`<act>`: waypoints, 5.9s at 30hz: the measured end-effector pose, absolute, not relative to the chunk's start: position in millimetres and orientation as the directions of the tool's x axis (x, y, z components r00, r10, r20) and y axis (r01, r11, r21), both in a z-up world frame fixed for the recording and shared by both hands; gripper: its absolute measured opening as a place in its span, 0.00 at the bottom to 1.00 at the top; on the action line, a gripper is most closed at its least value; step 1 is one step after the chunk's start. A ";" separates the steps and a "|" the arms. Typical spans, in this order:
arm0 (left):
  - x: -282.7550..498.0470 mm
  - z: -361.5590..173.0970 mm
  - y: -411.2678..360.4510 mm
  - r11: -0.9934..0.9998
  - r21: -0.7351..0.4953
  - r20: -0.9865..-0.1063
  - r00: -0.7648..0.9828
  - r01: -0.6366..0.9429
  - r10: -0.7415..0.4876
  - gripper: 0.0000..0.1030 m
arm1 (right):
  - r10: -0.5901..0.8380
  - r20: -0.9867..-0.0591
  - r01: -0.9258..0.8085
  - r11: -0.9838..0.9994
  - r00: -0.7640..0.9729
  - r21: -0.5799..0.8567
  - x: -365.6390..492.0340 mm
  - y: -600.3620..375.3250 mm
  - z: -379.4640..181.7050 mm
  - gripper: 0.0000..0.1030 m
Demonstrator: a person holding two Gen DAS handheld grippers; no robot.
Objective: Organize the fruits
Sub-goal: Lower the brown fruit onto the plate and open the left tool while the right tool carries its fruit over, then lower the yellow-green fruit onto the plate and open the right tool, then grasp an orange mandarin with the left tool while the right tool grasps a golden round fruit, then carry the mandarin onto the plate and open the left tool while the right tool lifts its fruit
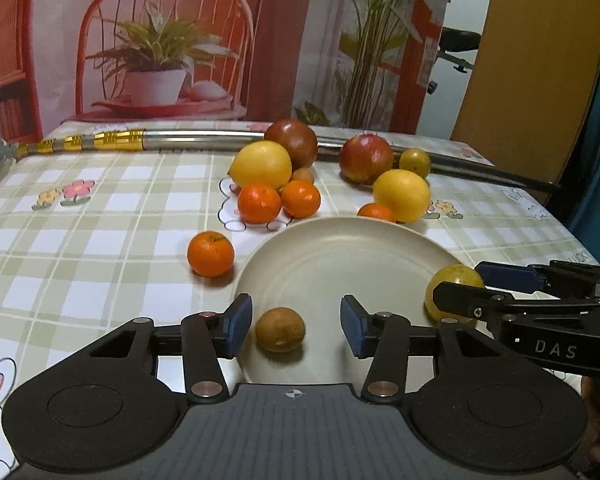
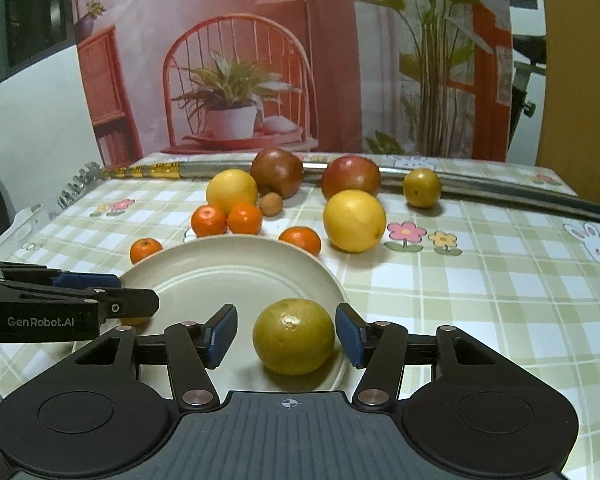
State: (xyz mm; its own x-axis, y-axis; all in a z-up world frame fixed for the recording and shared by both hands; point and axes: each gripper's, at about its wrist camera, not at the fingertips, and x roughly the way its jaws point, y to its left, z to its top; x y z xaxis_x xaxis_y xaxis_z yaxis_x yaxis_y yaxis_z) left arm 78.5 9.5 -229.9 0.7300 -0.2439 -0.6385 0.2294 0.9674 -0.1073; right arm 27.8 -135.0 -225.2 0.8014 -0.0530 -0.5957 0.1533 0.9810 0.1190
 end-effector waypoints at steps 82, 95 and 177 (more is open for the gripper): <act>166.9 -229.5 74.1 0.950 -0.310 -0.670 0.702 0.034 -0.244 0.32 | -0.161 -0.326 0.252 0.933 0.931 0.258 95.4 -311.8 -208.7 0.89; 148.3 -204.6 65.0 0.966 -0.248 -0.608 0.766 0.068 -0.210 0.32 | -0.144 -0.406 0.236 0.954 0.902 0.187 150.3 -323.0 -246.1 0.61; 108.4 -202.7 25.2 0.961 -0.181 -0.625 0.730 0.211 -0.278 0.45 | -0.015 -0.463 0.179 0.933 0.886 0.311 73.7 -263.7 -201.0 0.42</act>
